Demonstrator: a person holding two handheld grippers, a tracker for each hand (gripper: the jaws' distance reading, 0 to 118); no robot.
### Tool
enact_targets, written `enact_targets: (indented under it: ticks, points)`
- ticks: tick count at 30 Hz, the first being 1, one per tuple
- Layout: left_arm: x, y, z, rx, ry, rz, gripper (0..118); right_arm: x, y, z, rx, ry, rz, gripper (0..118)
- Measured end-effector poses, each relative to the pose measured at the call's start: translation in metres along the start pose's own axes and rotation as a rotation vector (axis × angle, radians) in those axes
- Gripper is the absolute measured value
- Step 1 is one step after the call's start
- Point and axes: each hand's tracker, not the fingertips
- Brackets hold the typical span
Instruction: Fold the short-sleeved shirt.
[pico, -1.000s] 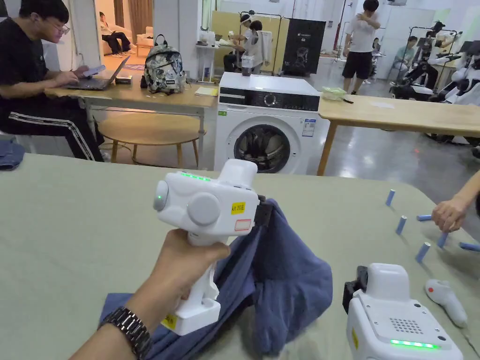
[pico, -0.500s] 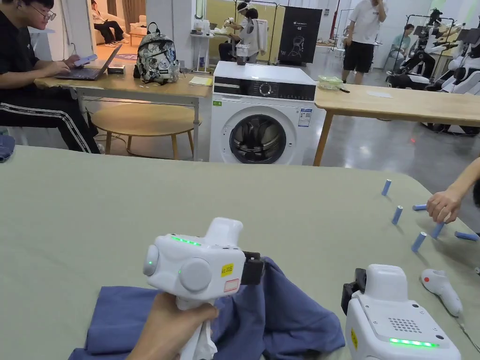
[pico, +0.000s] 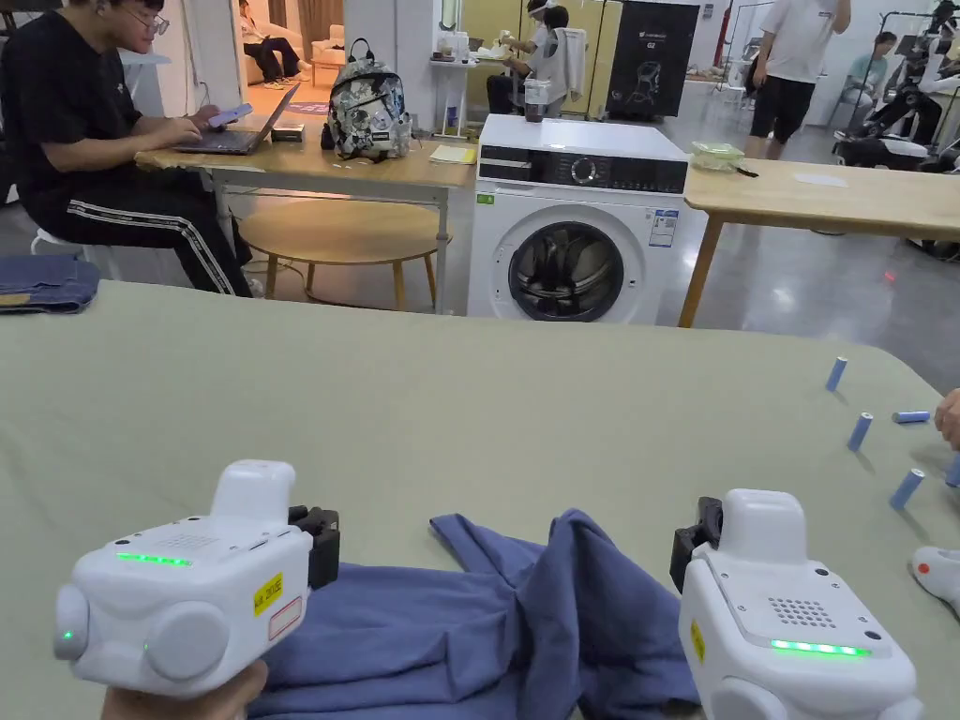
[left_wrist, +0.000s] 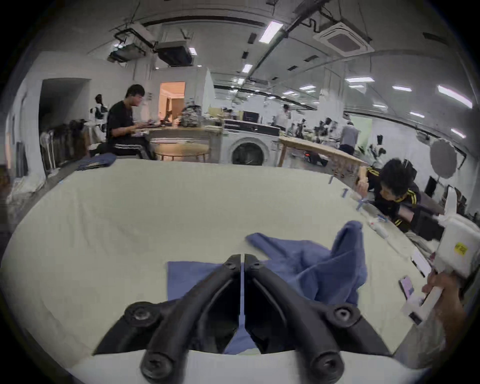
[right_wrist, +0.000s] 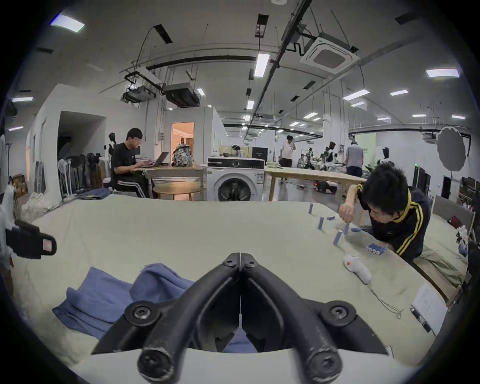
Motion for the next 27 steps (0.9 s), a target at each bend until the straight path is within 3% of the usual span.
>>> enact_targets:
  ticks: [10,19,23,27]
  points:
    - [-0.070,0.000,-0.030,-0.096,0.092,0.100,0,-0.016,-0.005,-0.016,-0.030,0.042,-0.005,0]
    - [-0.099,0.045,-0.143,-0.368,0.105,0.095,0,-0.007,-0.016,-0.028,-0.065,0.027,-0.002,0]
    - [-0.095,0.046,-0.183,-0.462,0.075,0.128,57,0.003,-0.022,-0.032,-0.085,0.005,-0.002,0]
    - [-0.091,0.033,-0.213,-0.552,0.120,0.097,57,0.014,-0.029,-0.035,-0.107,-0.016,0.005,0]
